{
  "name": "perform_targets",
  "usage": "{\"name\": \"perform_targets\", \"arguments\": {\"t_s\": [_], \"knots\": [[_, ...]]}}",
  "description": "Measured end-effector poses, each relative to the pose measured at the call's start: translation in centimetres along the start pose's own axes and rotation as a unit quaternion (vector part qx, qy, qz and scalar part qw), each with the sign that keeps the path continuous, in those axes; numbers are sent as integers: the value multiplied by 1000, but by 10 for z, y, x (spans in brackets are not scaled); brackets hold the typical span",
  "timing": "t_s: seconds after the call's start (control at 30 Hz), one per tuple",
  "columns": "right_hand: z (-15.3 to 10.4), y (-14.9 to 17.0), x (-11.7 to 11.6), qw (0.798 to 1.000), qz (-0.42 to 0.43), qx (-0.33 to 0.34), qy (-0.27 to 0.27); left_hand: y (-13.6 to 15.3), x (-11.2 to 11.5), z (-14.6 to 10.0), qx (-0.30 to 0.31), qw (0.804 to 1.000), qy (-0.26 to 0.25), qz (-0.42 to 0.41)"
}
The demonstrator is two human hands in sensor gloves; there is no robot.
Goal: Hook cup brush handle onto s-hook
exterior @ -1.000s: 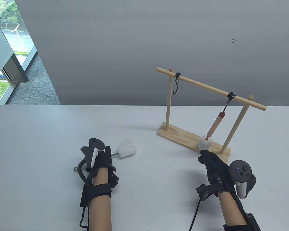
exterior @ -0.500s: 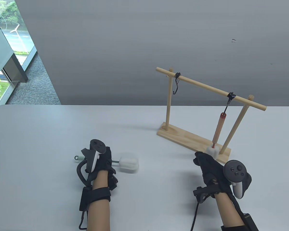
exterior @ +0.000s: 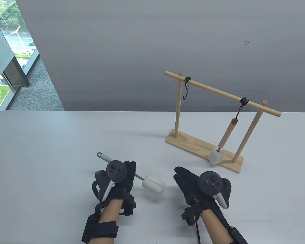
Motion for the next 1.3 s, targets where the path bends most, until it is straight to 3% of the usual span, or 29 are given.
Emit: {"name": "perform_targets", "arguments": {"t_s": [0.13, 0.27, 0.37, 0.53, 0.83, 1.3], "knots": [[3, -26, -24, 998, -46, 23, -34, -15, 3, -24, 42, 999, 13, -25], [4, -32, -46, 994, -84, 38, -55, -24, 8, -39, 73, 996, 2, -46], [-2, -28, -57, 995, -81, 62, -15, -26, 16, -48, 102, 994, -23, -38], [-8, -29, -53, 993, -85, 76, -13, -33, 19, -57, 131, 990, -46, -4], [-14, -22, -55, 990, -111, 85, -33, -45, 31, -70, 185, 981, -43, 41], [-16, -22, -63, 984, -152, 87, -37, -42, 40, -68, 213, 977, -13, 20]]}}
Point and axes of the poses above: the tracker on the back of each hand, its own y axis roughly to the little-finger side, its own z axis roughly from the wrist to the fingertips, x = y × z, the point moved 2 cm from there along z, roughly from the wrist to the fingertips, and after that the axes turned 5 degrees about z, right-handed, at the moved point
